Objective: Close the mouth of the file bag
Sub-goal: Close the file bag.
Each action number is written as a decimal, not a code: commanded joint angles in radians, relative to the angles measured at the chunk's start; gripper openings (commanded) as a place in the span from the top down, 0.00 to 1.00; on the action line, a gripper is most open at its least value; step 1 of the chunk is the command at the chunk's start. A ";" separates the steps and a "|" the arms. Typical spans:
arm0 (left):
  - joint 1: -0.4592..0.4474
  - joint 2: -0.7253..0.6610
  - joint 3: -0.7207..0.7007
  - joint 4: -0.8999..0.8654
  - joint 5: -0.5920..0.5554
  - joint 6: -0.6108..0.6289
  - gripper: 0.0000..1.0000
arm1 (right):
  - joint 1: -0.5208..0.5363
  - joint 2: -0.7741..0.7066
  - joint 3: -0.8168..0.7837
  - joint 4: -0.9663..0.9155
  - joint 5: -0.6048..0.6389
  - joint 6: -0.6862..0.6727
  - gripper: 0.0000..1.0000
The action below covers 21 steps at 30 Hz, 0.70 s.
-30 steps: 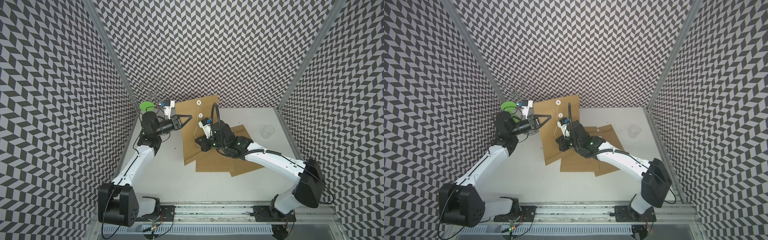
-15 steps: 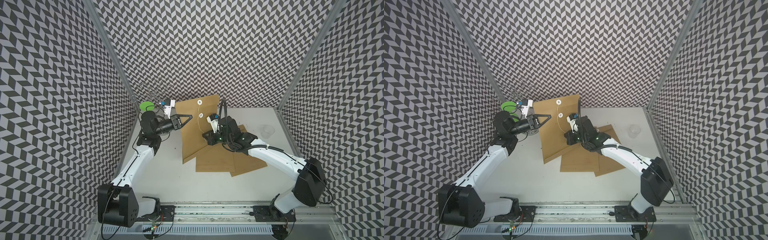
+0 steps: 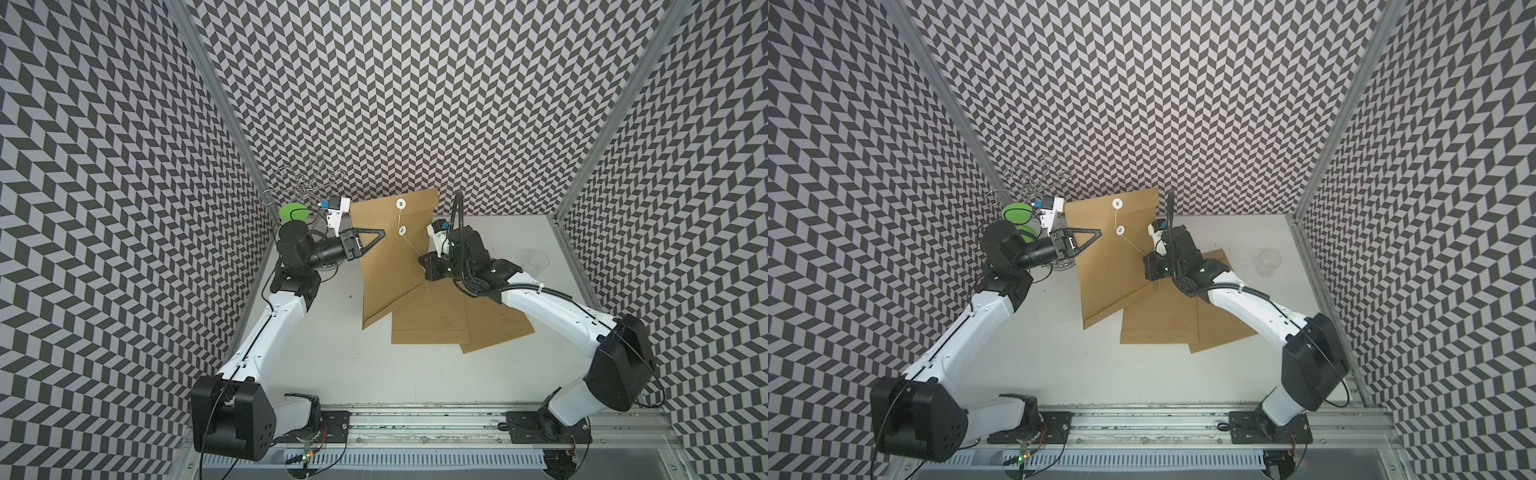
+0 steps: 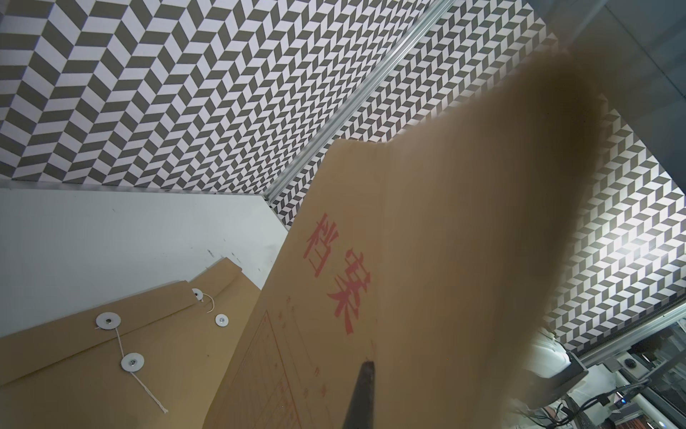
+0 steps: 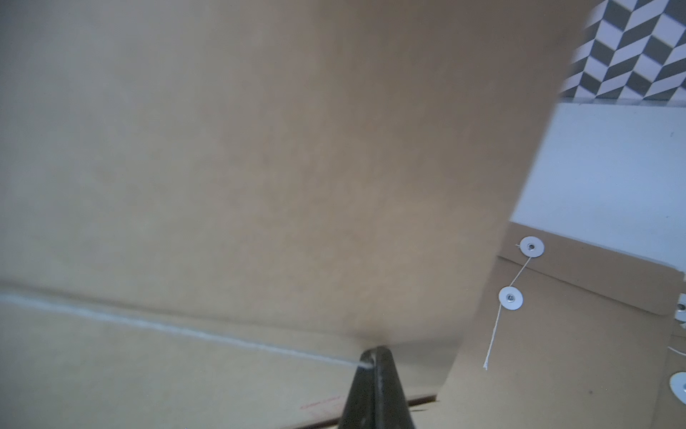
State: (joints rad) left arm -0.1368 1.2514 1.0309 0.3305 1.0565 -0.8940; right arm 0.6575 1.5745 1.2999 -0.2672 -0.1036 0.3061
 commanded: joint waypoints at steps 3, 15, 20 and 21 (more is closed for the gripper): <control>0.011 -0.043 -0.002 -0.003 0.014 0.024 1.00 | -0.010 -0.045 0.034 0.018 0.066 -0.024 1.00; 0.009 -0.059 -0.040 -0.092 -0.003 0.098 1.00 | -0.010 -0.017 0.191 -0.044 0.159 -0.077 1.00; 0.009 -0.066 -0.046 -0.126 -0.013 0.125 1.00 | -0.010 0.008 0.259 -0.062 0.175 -0.089 1.00; 0.009 -0.067 -0.048 -0.129 -0.016 0.128 1.00 | -0.010 0.013 0.270 -0.067 0.178 -0.090 1.00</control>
State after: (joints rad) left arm -0.1303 1.2167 0.9855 0.2207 1.0458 -0.8009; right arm 0.6510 1.5642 1.5326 -0.3332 0.0402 0.2382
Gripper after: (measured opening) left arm 0.050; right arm 0.047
